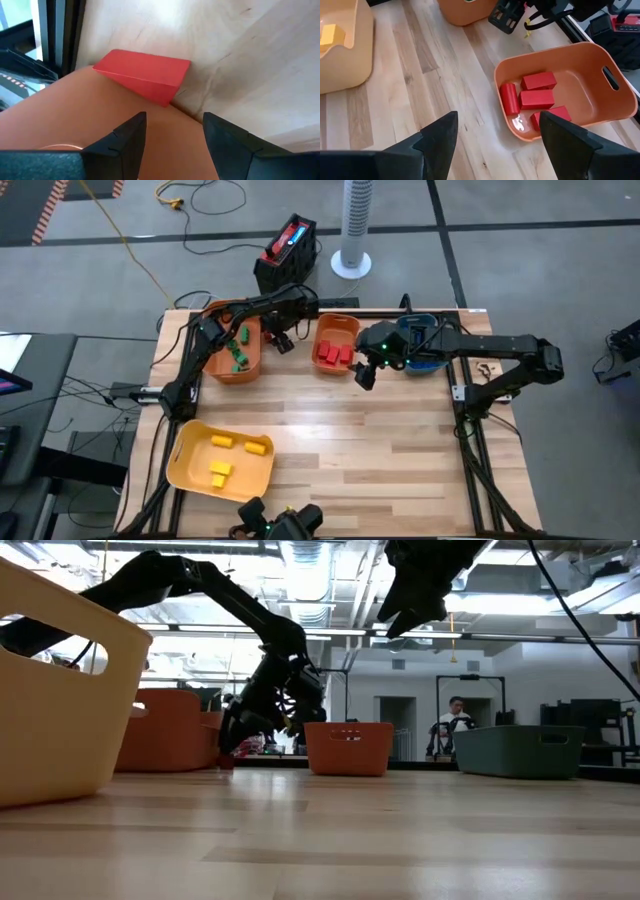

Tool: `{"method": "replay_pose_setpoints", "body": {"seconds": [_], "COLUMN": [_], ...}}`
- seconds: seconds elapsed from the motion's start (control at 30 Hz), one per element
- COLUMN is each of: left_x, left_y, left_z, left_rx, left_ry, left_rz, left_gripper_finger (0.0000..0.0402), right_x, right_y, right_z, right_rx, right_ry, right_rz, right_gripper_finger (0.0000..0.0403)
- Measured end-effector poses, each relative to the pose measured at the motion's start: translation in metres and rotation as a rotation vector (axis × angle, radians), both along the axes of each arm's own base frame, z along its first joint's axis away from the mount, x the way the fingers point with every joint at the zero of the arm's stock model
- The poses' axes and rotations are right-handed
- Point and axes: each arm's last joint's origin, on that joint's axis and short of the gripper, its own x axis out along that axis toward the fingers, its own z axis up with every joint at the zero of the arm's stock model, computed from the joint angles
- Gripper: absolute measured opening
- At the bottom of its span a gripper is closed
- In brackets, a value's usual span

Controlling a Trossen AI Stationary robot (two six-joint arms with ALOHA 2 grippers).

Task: Sort blocks
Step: Move the red block

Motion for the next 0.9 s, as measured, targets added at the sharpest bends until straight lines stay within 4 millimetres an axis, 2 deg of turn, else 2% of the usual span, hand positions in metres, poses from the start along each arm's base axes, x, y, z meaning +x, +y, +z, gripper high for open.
{"method": "replay_pose_setpoints", "body": {"seconds": [0.47,0.9], "left_x": [0.001,0.015], "left_y": [-0.002,-0.019], "left_z": [0.003,0.001], "left_rx": [0.001,-0.013], "left_ry": [0.007,0.028], "left_rz": [-0.037,-0.161], "left_gripper_finger": [0.019,0.019], "right_x": [0.0,0.0], "right_y": [0.0,-0.001], "right_z": [0.0,0.001], "right_rx": [0.0,0.002], "right_ry": [0.0,-0.007], "right_rz": [-0.001,-0.007], "right_gripper_finger": [0.029,0.029]}}
